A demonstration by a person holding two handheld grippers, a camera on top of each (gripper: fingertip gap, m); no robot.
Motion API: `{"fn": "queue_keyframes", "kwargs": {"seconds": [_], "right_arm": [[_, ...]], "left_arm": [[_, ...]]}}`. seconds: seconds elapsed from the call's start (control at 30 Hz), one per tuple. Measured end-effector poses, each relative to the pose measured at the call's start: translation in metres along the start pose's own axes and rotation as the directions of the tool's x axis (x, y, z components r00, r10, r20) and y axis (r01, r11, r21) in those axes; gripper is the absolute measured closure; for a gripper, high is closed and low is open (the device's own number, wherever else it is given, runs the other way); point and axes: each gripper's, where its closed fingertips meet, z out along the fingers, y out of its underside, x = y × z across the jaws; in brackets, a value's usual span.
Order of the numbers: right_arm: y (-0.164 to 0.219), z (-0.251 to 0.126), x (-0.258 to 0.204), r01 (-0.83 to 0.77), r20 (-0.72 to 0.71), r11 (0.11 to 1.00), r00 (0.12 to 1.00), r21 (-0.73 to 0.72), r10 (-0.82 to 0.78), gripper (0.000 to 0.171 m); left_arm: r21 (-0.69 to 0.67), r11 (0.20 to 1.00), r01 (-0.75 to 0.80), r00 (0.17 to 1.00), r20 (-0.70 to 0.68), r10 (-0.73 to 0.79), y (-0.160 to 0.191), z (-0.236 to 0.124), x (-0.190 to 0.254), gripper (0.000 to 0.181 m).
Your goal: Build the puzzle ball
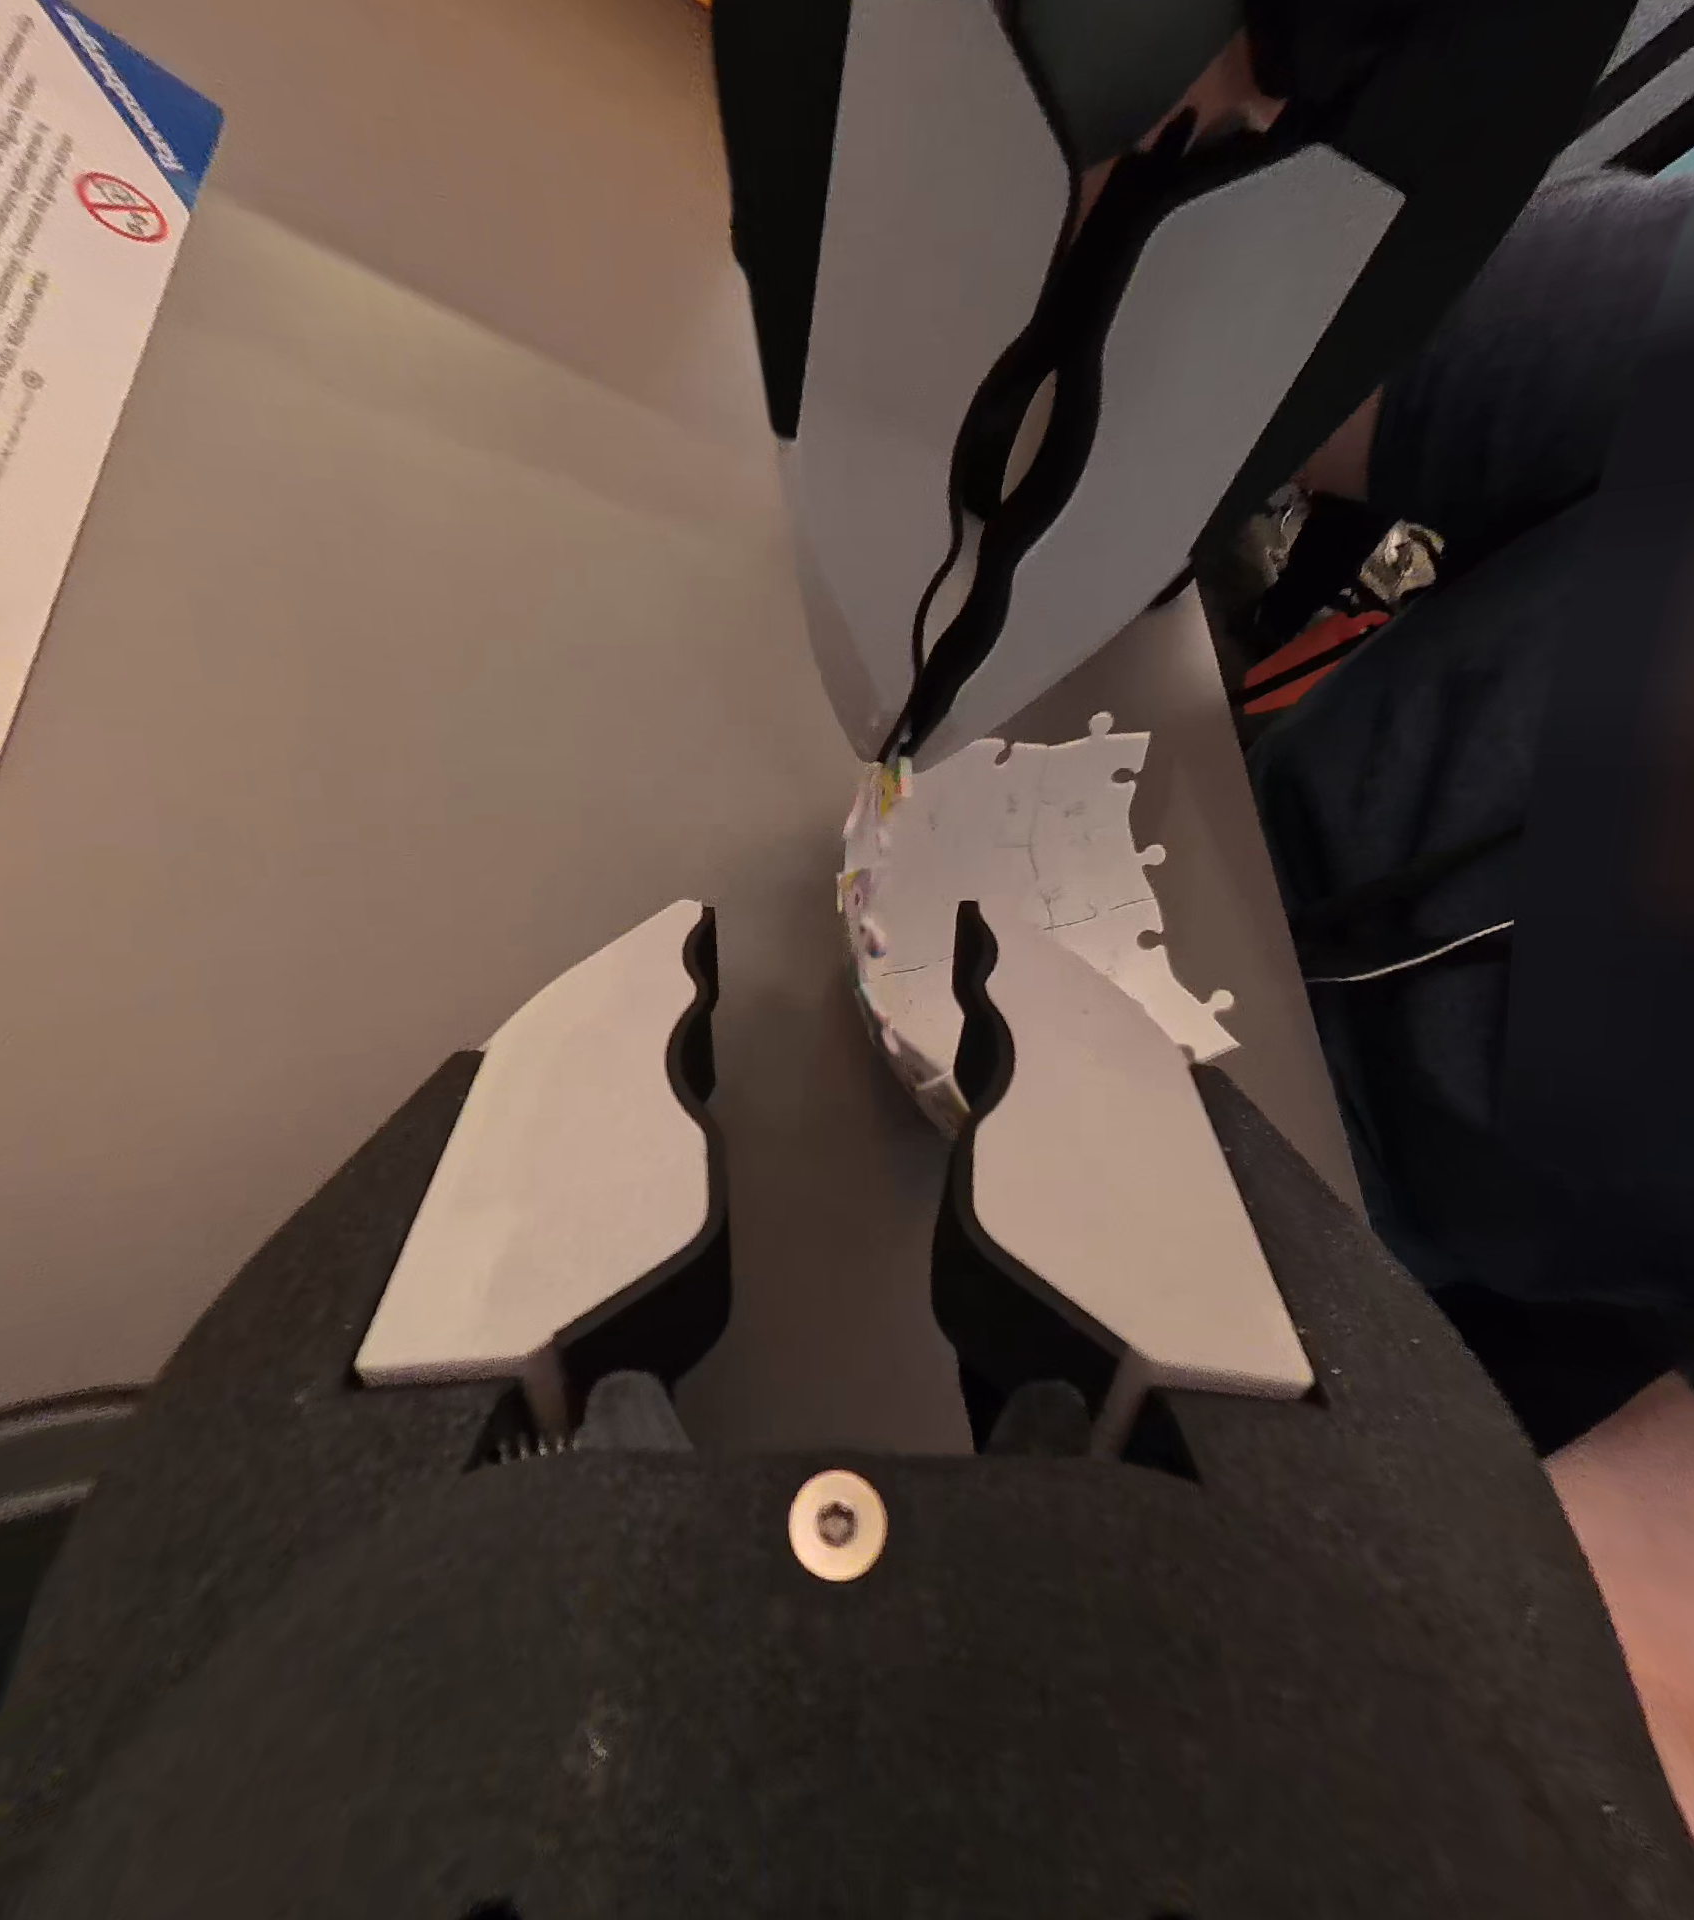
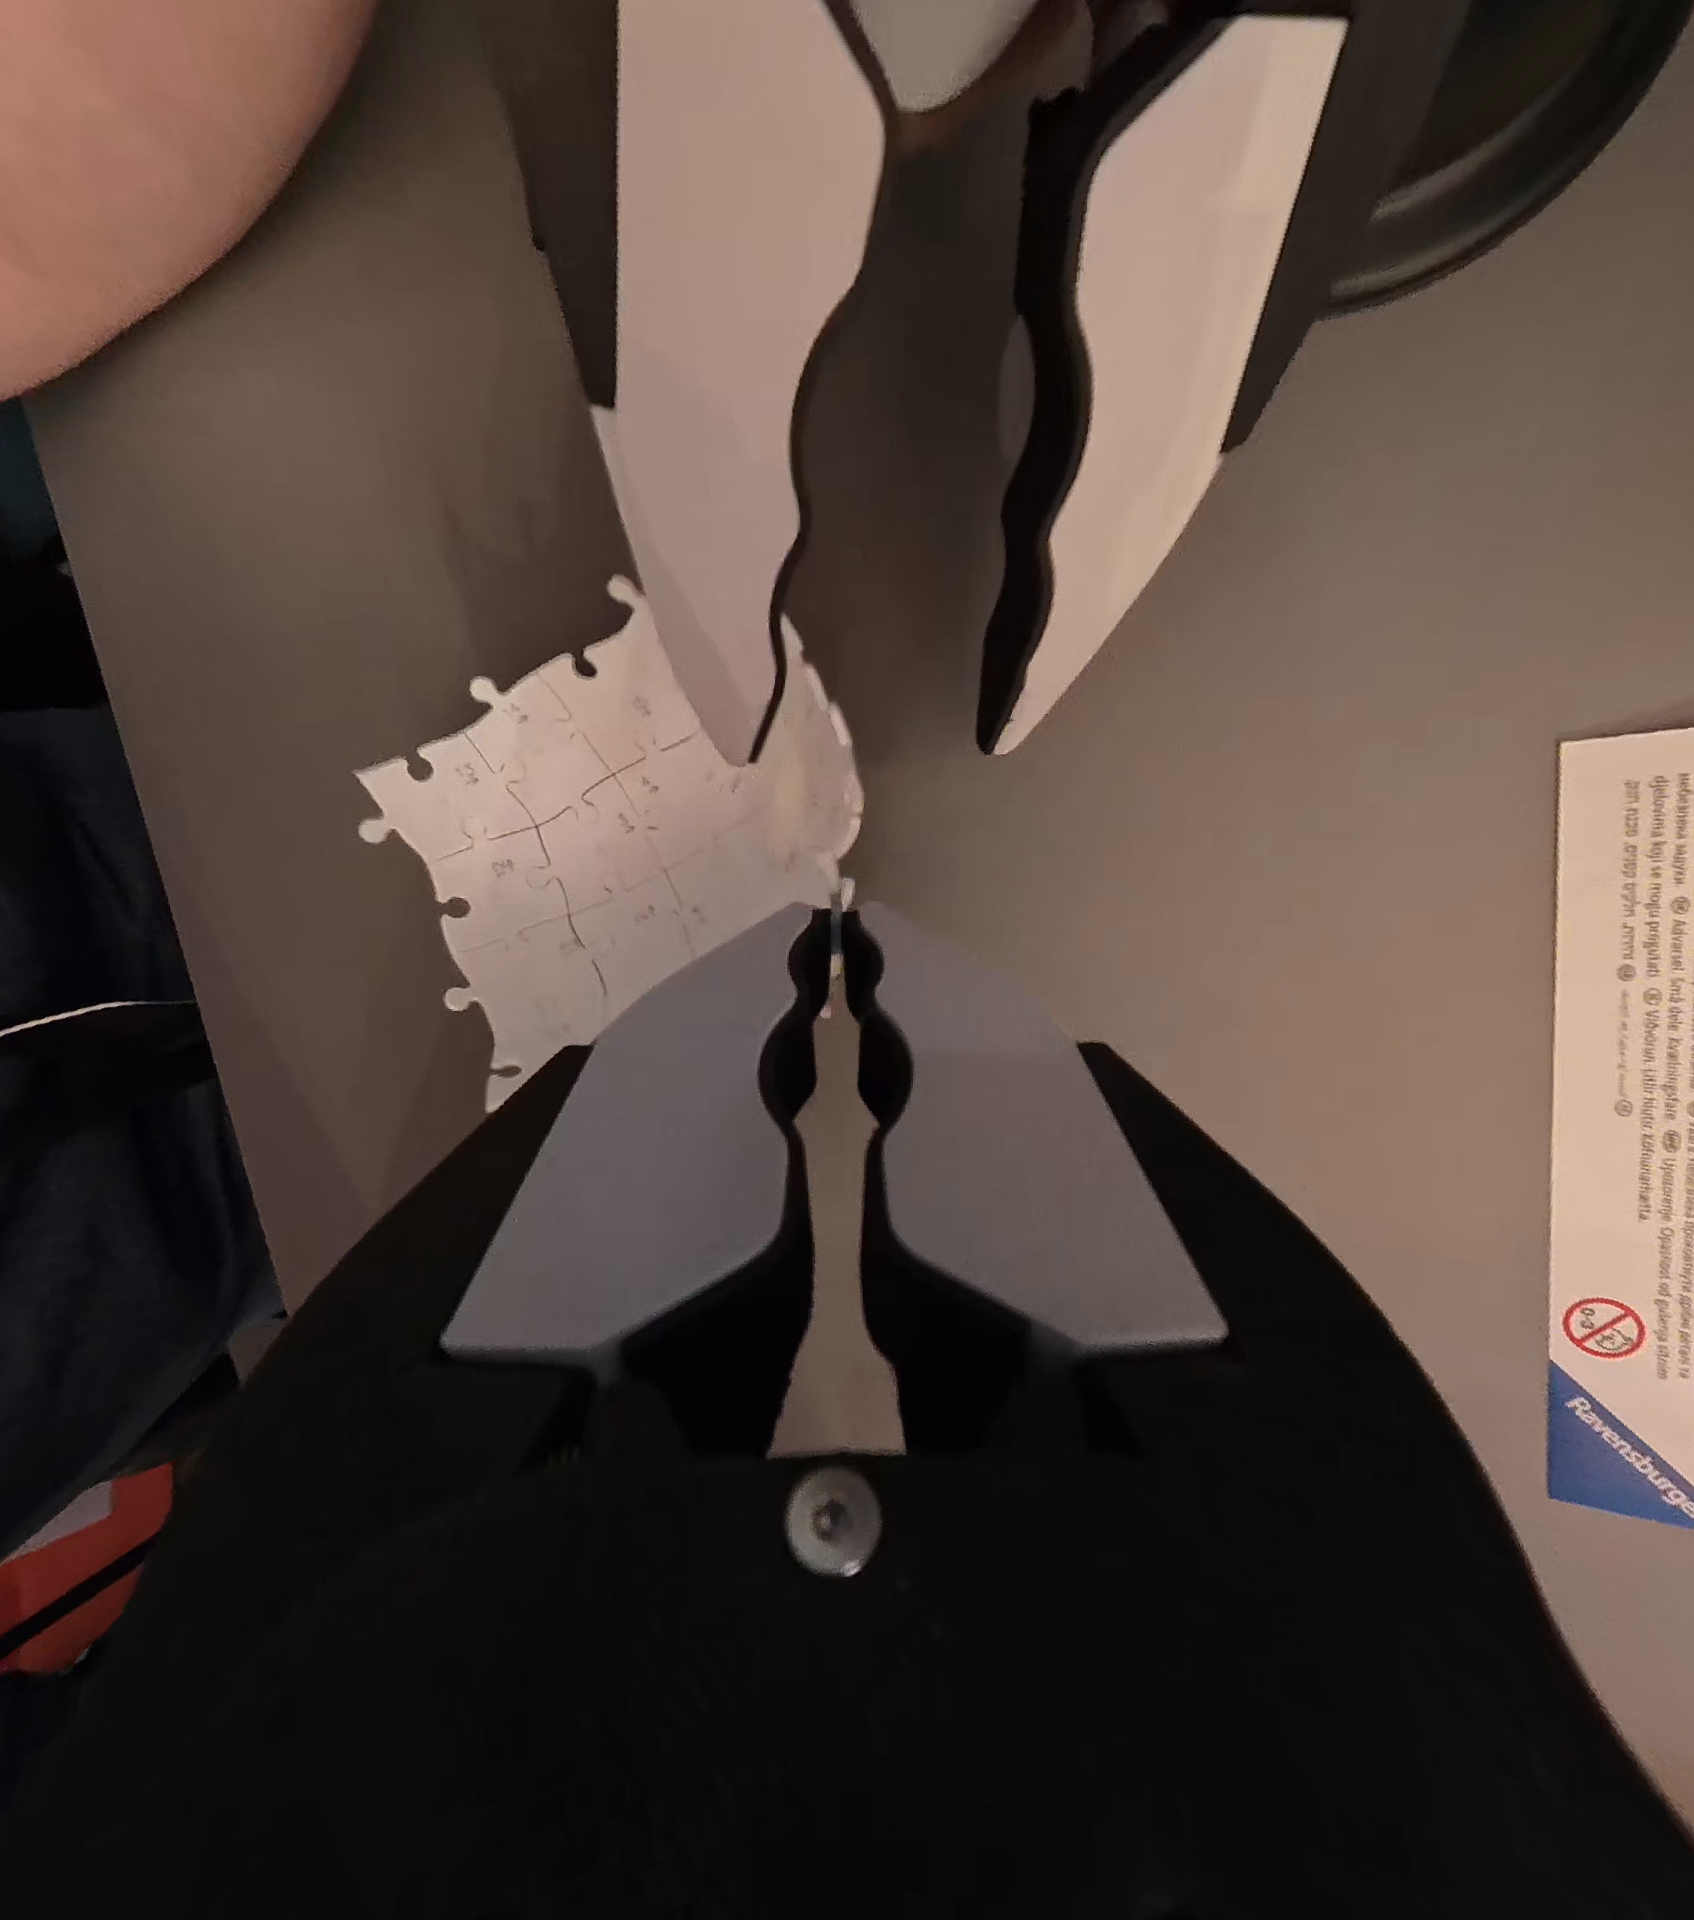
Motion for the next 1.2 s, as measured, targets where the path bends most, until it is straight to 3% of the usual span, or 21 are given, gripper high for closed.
{"fn": "queue_keyframes", "kwargs": {"seconds": [0.37,1.2], "right_arm": [[-0.009,-0.004,-0.001,0.093,-0.049,0.995,0.995,0.025,-0.091,0.168],[0.0,0.008,0.005,0.068,-0.041,0.998,0.997,-0.005,-0.068,0.168]], "left_arm": [[-0.058,0.998,-0.012,1.0,-0.006,0.012,0.006,0.01,-0.002,0.142],[-0.077,0.997,0.003,0.998,-0.055,-0.008,0.01,0.018,-0.001,0.148]]}}
